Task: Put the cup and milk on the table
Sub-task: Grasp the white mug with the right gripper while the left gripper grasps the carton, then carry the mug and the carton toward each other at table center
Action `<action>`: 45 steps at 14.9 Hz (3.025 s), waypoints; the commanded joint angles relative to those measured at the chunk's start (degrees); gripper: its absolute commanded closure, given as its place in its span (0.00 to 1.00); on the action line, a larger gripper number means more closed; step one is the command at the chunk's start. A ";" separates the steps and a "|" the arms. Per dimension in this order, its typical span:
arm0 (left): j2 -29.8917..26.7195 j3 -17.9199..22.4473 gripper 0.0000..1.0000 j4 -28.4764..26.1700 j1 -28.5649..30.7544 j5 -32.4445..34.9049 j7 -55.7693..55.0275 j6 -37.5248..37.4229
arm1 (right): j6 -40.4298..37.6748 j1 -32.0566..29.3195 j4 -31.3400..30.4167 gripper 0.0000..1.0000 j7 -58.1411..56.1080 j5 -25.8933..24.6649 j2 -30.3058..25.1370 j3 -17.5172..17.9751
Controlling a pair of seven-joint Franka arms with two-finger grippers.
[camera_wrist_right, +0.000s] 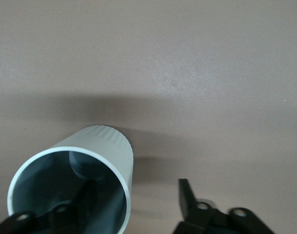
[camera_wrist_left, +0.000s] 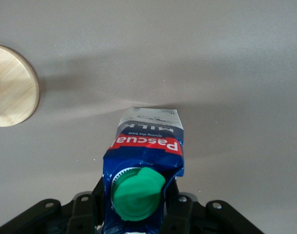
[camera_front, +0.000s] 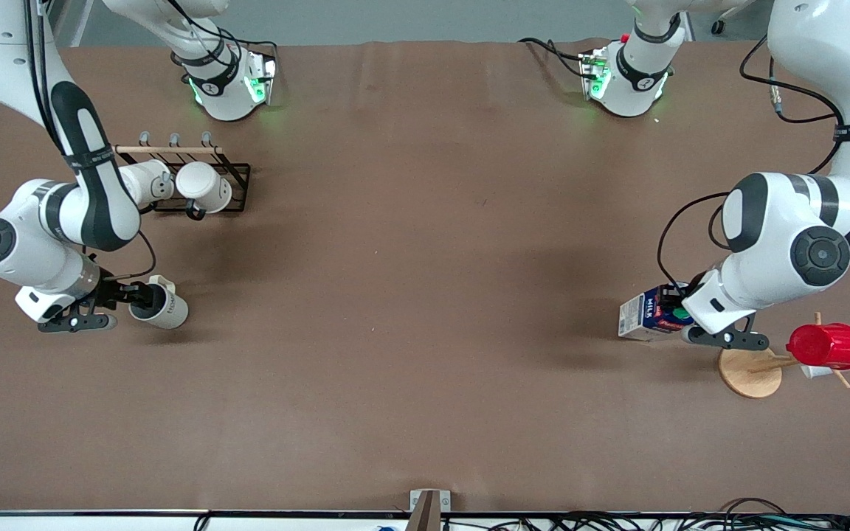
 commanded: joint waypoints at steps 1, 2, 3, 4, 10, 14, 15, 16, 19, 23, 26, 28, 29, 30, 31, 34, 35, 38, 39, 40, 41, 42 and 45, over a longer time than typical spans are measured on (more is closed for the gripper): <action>-0.58 -0.11 0.51 0.31 0.02 0.46 -0.10 0.30 | 0.39 -0.07 -0.75 0.91 0.17 0.33 -0.67 0.26; -0.49 -0.11 0.51 0.66 -0.16 0.46 -0.10 0.30 | -0.22 -0.25 -0.66 0.97 0.44 0.86 -0.67 0.35; -0.49 -0.11 0.51 0.92 -0.25 0.46 -0.10 0.30 | -0.66 -0.25 -0.57 1.00 0.44 1.04 -0.76 0.35; -0.58 -0.11 0.51 1.01 -0.16 0.46 -0.02 0.30 | -2.06 -0.16 -0.23 1.00 0.62 1.13 -0.85 0.35; -0.67 -0.19 0.54 1.63 -0.51 0.55 0.07 0.21 | -22.78 5.28 9.95 0.99 10.26 1.04 -5.50 2.62; -0.67 -0.20 0.58 2.50 -0.69 0.55 0.25 0.12 | -27.92 6.34 17.78 0.99 34.45 0.69 -5.07 15.69; -0.75 -0.20 0.59 2.77 -0.69 0.64 0.25 0.04 | -27.74 6.87 19.71 0.99 42.11 0.43 -4.54 18.95; -0.76 -0.20 0.62 2.86 -0.77 0.64 0.86 0.04 | -27.56 7.74 22.16 0.99 48.45 0.34 -2.54 21.77; -1.11 -0.28 0.61 3.74 -0.95 0.64 0.69 -0.05 | -26.60 14.66 30.68 0.99 63.16 -2.29 5.89 25.05; -1.28 -1.94 0.61 4.26 -0.60 0.55 0.69 -0.14 | -24.07 25.13 37.74 0.99 73.20 -6.78 14.87 24.96; -1.46 -4.76 0.61 5.49 -0.60 0.46 0.07 -0.93 | -19.22 29.71 37.48 0.99 76.80 -8.53 17.51 24.96; -1.46 -6.16 0.61 7.33 -0.60 0.38 -0.45 -3.21 | -17.90 31.74 37.40 0.98 81.11 -11.51 19.10 24.87; -1.46 -7.39 0.61 7.78 -0.60 0.38 -2.02 -4.09 | -17.63 31.83 37.22 0.98 82.17 -13.18 19.45 24.87; -1.63 -8.79 0.61 7.78 -0.51 0.38 -3.86 -4.62 | -17.63 32.53 37.13 0.97 82.70 -13.98 19.63 24.96; -2.07 -10.20 0.61 7.78 -0.51 0.29 -5.80 -5.15 | -17.63 33.32 37.04 0.96 83.23 -14.16 20.15 24.96; -2.25 -15.64 0.61 7.78 -0.60 0.46 -14.75 -5.50 | -17.63 33.50 37.04 0.58 83.24 -14.25 20.95 24.96; -2.25 -17.23 0.61 7.78 -0.95 0.55 -18.44 -5.50 | -17.72 33.50 37.04 0.29 83.32 -14.25 20.95 24.87; -2.16 -21.02 0.61 7.87 -2.70 1.25 -26.53 -5.50 | -19.12 32.28 36.96 0.00 83.24 -14.25 18.94 24.87; -2.08 -21.11 0.61 7.96 -4.01 1.25 -28.56 -5.50 | -22.08 31.31 37.04 0.00 83.24 -14.25 17.01 24.78; -2.07 -21.11 0.61 8.30 -5.42 1.34 -30.15 -5.50 | -25.68 30.43 37.13 0.00 83.15 -14.60 14.30 24.61; -1.81 -21.11 0.61 8.40 -7.08 1.34 -31.12 -5.50 | -29.02 28.86 37.04 0.00 82.97 -15.74 10.96 24.61; -1.64 -21.03 0.61 8.40 -8.49 1.34 -32.43 -5.50 | -32.88 26.58 37.04 0.00 82.62 -16.53 7.71 24.69; -1.28 -21.03 0.61 8.22 -10.96 1.34 -36.75 -5.50 | -38.18 19.99 36.96 0.00 81.57 -16.45 -0.38 24.87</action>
